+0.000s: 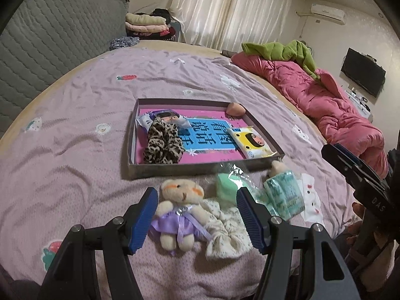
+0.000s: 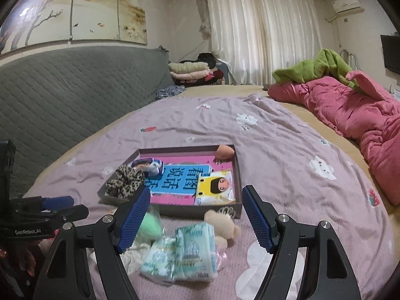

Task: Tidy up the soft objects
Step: 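Move both tools back to the pile in front of the box, then grasp the white floral cloth with the left tool while the right tool grasps the green tissue pack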

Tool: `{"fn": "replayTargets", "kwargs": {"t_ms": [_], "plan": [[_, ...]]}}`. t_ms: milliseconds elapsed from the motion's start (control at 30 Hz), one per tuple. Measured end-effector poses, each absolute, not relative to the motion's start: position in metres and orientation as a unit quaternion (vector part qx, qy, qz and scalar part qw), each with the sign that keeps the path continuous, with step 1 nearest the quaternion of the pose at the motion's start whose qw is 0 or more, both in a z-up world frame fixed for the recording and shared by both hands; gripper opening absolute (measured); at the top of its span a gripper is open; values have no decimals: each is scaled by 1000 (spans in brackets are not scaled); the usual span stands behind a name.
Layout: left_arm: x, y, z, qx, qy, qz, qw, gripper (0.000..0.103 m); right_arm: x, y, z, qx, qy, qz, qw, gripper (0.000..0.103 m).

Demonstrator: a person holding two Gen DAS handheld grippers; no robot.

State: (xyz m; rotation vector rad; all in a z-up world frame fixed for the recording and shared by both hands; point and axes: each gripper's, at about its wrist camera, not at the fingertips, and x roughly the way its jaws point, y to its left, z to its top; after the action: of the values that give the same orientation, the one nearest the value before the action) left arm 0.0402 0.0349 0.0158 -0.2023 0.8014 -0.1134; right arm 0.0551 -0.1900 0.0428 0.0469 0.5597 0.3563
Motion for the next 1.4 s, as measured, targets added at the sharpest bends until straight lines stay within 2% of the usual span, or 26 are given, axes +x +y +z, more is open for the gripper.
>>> {"fn": "replayTargets", "kwargs": {"t_ms": [800, 1400], "plan": [[13, 11, 9, -83, 418, -79, 901, 65, 27, -176, 31, -17, 303, 200, 932, 77], [12, -9, -20, -98, 478, -118, 865, 65, 26, -186, 15, -7, 340, 198, 919, 77]]}}
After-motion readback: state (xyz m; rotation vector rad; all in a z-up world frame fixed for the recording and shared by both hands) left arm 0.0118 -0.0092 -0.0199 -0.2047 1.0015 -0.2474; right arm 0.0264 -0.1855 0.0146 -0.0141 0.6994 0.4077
